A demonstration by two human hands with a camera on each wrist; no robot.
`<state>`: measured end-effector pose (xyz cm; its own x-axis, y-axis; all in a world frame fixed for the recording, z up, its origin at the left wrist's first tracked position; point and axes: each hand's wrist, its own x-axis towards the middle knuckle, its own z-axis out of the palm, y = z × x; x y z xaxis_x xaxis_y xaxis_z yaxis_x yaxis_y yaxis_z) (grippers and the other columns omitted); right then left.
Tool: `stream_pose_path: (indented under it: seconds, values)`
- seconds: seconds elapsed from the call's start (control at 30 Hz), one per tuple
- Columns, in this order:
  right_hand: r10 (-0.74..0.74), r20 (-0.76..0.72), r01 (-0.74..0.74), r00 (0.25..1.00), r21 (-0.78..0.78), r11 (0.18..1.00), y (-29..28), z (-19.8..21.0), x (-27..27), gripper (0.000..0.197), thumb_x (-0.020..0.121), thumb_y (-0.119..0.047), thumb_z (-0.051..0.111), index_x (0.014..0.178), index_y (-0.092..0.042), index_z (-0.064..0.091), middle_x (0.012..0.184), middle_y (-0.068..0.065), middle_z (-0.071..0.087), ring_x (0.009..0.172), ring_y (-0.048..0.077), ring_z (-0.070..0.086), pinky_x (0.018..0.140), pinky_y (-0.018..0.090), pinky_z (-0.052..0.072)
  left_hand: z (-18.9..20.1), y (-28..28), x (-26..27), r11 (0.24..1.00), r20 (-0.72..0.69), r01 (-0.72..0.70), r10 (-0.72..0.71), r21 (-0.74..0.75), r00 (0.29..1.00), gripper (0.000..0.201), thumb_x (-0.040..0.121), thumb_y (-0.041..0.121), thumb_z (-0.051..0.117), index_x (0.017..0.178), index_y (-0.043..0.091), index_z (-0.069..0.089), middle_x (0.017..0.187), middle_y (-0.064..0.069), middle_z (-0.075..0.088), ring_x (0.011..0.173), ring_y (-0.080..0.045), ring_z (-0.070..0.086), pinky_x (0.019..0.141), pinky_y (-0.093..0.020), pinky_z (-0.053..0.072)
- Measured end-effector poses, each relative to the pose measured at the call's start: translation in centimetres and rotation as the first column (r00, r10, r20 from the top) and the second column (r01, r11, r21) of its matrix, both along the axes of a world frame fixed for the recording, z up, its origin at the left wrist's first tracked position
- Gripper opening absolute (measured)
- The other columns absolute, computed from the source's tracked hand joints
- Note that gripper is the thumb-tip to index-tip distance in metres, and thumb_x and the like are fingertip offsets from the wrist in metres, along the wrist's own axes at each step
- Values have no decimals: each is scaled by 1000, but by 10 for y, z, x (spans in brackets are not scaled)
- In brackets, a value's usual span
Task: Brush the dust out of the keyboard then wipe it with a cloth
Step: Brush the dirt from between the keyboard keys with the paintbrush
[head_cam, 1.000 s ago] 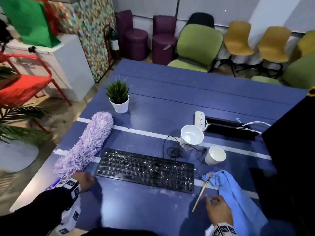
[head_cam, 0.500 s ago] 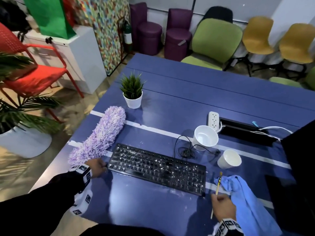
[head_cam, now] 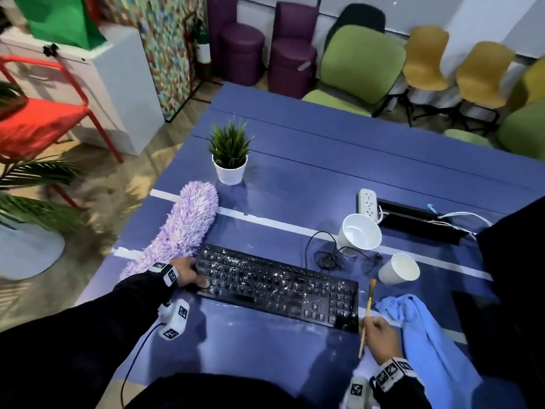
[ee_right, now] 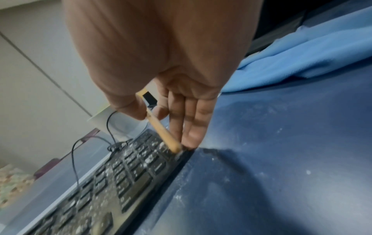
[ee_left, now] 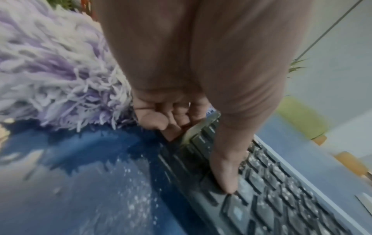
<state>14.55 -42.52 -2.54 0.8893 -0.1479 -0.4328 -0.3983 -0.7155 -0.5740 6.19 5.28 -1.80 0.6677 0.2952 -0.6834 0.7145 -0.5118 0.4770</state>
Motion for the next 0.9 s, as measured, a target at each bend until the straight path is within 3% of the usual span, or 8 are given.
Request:
stream_pose_path:
  seconds: [0.1, 0.2, 0.27, 0.37, 0.53, 0.67, 0.8, 0.9]
  values:
    - [-134, 90, 134, 987, 8, 991, -3, 12, -8, 24, 89, -24, 58, 67, -13, 60, 64, 5, 66, 73, 31, 65, 69, 36, 47, -19, 13, 1, 999, 83, 40, -42, 31, 996, 49, 51, 39, 86, 93, 27, 64, 88, 7, 72, 86, -16, 67, 88, -30, 51]
    - [-229, 147, 219, 962, 79, 972, -2, 30, -25, 4, 92, -22, 57, 91, -21, 61, 67, 6, 71, 56, 28, 67, 59, 37, 51, -23, 16, -2, 994, 129, 48, -60, 95, 990, 62, 51, 46, 84, 104, 30, 58, 92, 7, 70, 89, -16, 65, 89, -30, 49]
    - [-236, 175, 214, 956, 137, 967, -4, 37, -32, 13, 95, -18, 53, 100, -29, 58, 65, 9, 70, 47, 27, 64, 53, 34, 51, -30, 18, -4, 996, 149, 50, -61, 78, 987, 64, 52, 48, 84, 106, 27, 57, 95, 6, 71, 90, -16, 66, 89, -30, 50]
    - [-256, 129, 222, 958, 234, 947, -9, 48, -36, 26, 97, -7, 41, 97, -19, 64, 72, 12, 72, 49, 27, 65, 49, 25, 48, -70, 36, -7, 998, 197, 61, -63, 11, 978, 72, 46, 63, 78, 105, 31, 53, 96, 8, 71, 91, -15, 67, 90, -36, 52]
    - [-350, 93, 244, 932, 553, 796, -3, 72, -32, 15, 94, -1, 53, 98, -5, 66, 92, -1, 75, 73, 19, 75, 57, 21, 56, -31, 17, -6, 985, 289, 37, -85, 168, 953, 61, 66, 43, 80, 112, 20, 47, 96, -2, 68, 89, -23, 64, 85, -36, 49]
    - [-347, 127, 269, 929, 409, 872, 3, 55, -27, 14, 97, -12, 54, 90, -7, 65, 72, -4, 76, 61, 12, 72, 50, 19, 54, -29, 20, -8, 973, 287, 91, -151, 211, 946, 64, 68, 44, 78, 115, 17, 44, 97, -8, 68, 89, -27, 64, 80, -33, 48]
    - [-51, 147, 71, 988, -132, 989, 6, 30, -30, 34, 96, -29, 54, 65, -18, 63, 53, -7, 59, 60, 27, 59, 59, 33, 42, -26, 18, -8, 967, 282, 92, -159, 238, 946, 71, 70, 45, 77, 124, 16, 41, 105, -12, 68, 94, -30, 64, 84, -36, 49]
    - [-110, 251, 136, 962, -90, 987, 11, 29, -30, 24, 92, -24, 61, 68, -24, 61, 56, 0, 62, 64, 29, 60, 65, 31, 43, -26, 14, -8, 961, 255, 96, -163, 258, 953, 73, 73, 42, 76, 128, 13, 39, 109, -13, 67, 98, -31, 63, 86, -36, 48]
